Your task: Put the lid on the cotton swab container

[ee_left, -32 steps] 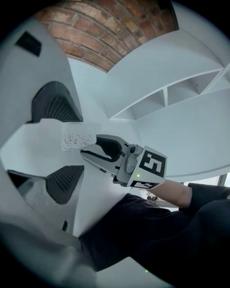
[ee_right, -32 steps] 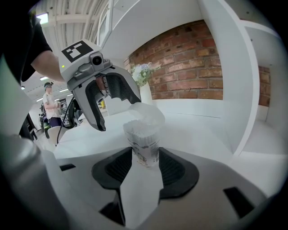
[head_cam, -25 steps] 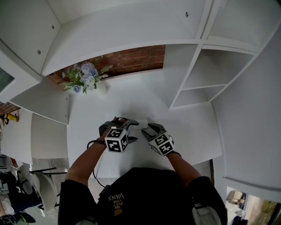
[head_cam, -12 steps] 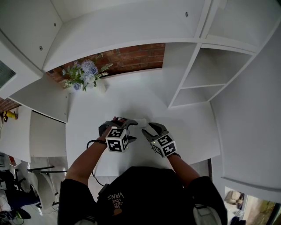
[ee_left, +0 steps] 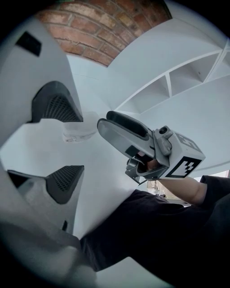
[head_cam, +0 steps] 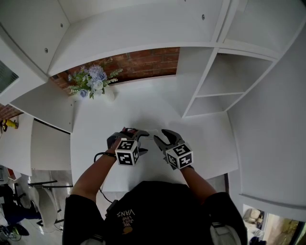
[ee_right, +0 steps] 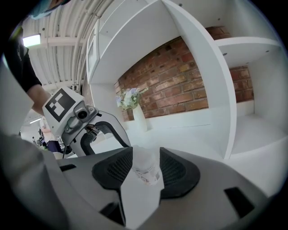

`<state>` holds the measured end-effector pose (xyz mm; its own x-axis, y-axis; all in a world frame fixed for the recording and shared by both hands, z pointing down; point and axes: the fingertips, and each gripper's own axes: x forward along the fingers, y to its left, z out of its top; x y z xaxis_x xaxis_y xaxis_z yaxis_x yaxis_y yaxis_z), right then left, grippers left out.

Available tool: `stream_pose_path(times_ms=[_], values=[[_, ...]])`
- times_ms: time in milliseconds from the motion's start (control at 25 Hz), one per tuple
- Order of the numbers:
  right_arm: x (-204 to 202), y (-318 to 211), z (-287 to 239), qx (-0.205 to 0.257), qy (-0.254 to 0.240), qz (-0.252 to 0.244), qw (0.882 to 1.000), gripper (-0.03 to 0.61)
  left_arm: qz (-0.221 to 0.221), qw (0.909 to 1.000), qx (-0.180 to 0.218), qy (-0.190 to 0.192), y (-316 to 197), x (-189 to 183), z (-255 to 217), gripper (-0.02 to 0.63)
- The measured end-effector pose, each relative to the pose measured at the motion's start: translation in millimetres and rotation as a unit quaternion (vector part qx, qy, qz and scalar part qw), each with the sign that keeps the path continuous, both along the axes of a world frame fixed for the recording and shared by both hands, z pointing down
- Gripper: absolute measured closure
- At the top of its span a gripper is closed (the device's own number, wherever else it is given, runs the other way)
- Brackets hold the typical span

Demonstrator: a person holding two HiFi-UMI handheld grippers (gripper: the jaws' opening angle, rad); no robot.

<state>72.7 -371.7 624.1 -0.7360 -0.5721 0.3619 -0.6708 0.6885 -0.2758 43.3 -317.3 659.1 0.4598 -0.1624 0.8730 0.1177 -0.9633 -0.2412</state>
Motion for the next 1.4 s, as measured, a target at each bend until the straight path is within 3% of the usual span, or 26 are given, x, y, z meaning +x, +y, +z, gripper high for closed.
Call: stream_pose_path(times_ms=[320,680,1080,1400], values=[[-2,-10,10,-0.012,0.005,0.004,1.0,0.41,-0.006,1.0,0.006,0.004,-1,0,1,0.331],[-3,-10,11,0.015,0.032,-0.004,0.999,0.4,-0.003,0.9999,0.011,0.001,-1,0,3,0.328],[-3,-8,11,0.012,0.032,-0.001,0.999,0.399,-0.02,0.9997,0.011,0.014,-1,1,3,0.328],[-2,-8,11,0.01,0.034,0.003,0.999,0.399,-0.069,0.9951,-0.016,0.068,-3,6,-2,0.328]])
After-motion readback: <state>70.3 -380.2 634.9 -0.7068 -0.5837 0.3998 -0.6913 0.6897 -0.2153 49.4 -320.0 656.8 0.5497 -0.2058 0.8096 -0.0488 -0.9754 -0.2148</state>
